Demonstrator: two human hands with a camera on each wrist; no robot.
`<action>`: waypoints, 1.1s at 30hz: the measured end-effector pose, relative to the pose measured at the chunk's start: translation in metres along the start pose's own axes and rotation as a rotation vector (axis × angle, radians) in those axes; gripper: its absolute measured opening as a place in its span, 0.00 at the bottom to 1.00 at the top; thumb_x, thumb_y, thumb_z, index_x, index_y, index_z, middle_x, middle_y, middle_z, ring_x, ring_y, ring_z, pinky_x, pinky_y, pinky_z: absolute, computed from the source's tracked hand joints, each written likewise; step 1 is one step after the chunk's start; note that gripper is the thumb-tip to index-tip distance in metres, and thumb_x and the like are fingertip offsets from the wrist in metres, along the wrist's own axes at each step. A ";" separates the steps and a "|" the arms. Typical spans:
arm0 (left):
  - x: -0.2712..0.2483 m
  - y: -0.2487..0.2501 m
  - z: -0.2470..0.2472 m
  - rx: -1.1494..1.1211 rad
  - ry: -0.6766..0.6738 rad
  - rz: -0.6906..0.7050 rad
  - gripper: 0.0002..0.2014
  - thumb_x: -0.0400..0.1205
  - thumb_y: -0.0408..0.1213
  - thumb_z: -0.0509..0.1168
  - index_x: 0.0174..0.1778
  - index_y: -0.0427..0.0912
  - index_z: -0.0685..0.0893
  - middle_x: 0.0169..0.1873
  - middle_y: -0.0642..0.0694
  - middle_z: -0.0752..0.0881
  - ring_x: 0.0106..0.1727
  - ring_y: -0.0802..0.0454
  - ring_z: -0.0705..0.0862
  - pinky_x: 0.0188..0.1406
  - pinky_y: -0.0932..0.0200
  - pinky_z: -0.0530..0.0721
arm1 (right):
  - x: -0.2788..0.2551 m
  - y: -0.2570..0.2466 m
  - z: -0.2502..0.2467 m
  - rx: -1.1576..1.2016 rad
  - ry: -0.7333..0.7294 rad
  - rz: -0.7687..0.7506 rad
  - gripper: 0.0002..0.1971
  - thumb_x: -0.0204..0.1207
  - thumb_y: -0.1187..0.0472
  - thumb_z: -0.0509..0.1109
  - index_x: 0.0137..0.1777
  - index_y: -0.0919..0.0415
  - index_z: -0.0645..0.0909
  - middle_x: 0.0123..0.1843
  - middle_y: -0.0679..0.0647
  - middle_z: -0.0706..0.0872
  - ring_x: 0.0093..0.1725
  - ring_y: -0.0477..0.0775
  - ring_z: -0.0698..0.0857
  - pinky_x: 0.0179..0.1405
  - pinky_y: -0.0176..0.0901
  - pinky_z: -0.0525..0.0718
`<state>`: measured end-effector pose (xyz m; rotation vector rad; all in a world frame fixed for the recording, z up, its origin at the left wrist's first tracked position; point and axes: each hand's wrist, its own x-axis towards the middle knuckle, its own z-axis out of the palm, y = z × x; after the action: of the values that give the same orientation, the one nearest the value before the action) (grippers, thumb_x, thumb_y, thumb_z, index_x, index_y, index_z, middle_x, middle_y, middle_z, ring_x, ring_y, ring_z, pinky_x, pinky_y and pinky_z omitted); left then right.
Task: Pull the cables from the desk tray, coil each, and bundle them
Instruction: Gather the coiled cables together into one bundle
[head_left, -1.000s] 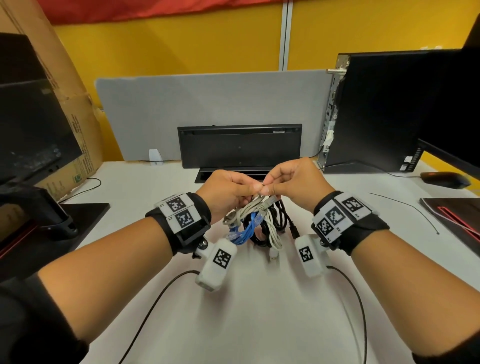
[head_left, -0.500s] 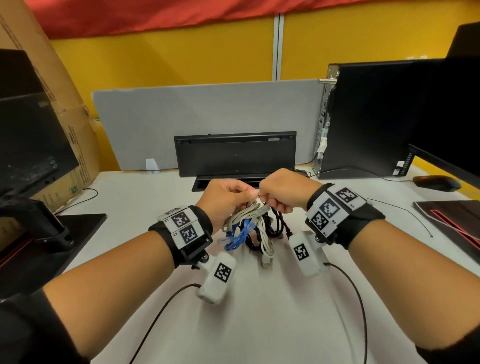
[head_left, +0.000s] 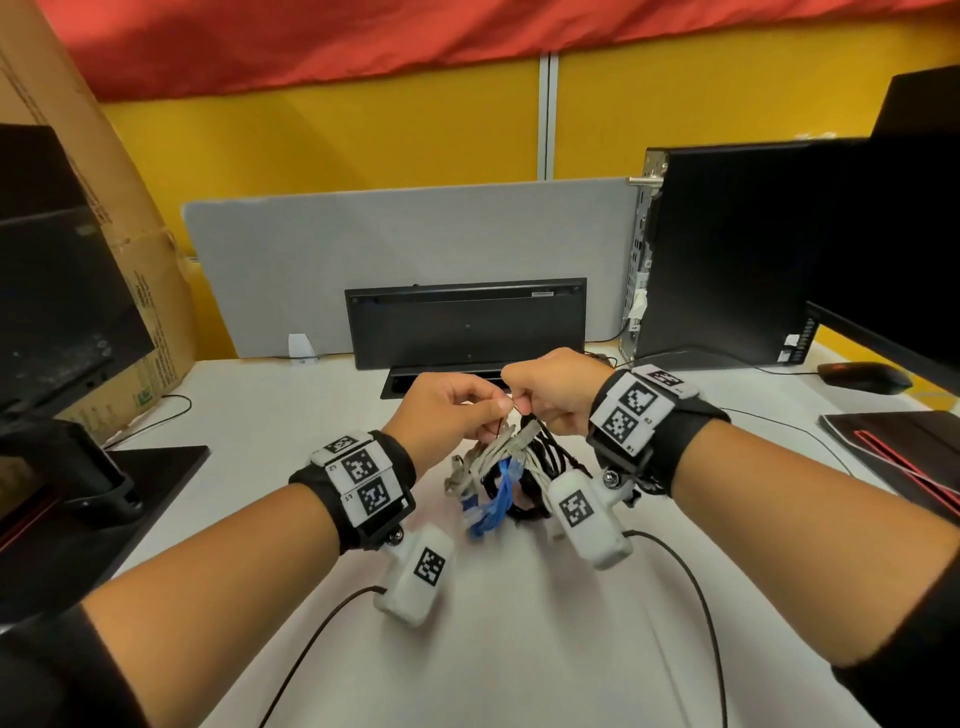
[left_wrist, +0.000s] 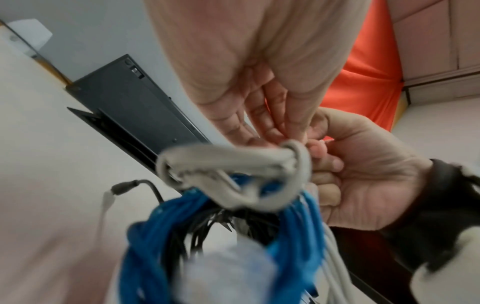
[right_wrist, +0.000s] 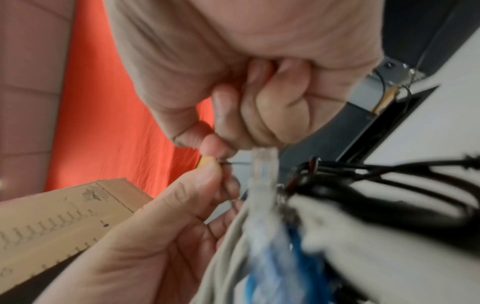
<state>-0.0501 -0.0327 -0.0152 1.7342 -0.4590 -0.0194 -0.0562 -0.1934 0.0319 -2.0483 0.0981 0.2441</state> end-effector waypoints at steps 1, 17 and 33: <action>-0.001 -0.001 -0.001 0.026 -0.011 0.000 0.02 0.77 0.29 0.74 0.43 0.34 0.90 0.33 0.41 0.89 0.32 0.53 0.86 0.37 0.62 0.86 | 0.000 0.000 0.000 0.039 0.025 -0.003 0.08 0.53 0.59 0.65 0.17 0.58 0.75 0.17 0.50 0.63 0.16 0.49 0.57 0.18 0.35 0.58; 0.001 -0.007 0.008 0.425 -0.106 0.036 0.05 0.79 0.33 0.72 0.41 0.37 0.91 0.37 0.40 0.91 0.33 0.52 0.86 0.38 0.56 0.87 | 0.005 0.001 -0.013 0.330 0.101 0.048 0.14 0.63 0.67 0.60 0.18 0.58 0.68 0.15 0.47 0.60 0.13 0.46 0.55 0.13 0.30 0.56; 0.008 -0.009 0.013 0.464 -0.082 0.036 0.04 0.79 0.32 0.71 0.41 0.37 0.90 0.35 0.42 0.91 0.31 0.54 0.85 0.38 0.55 0.88 | -0.001 -0.008 -0.020 0.063 0.170 0.005 0.12 0.67 0.62 0.62 0.23 0.60 0.73 0.15 0.49 0.65 0.16 0.48 0.58 0.17 0.33 0.60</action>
<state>-0.0430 -0.0460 -0.0246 2.1858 -0.5888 0.0456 -0.0528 -0.2071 0.0476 -2.0034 0.2127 0.0689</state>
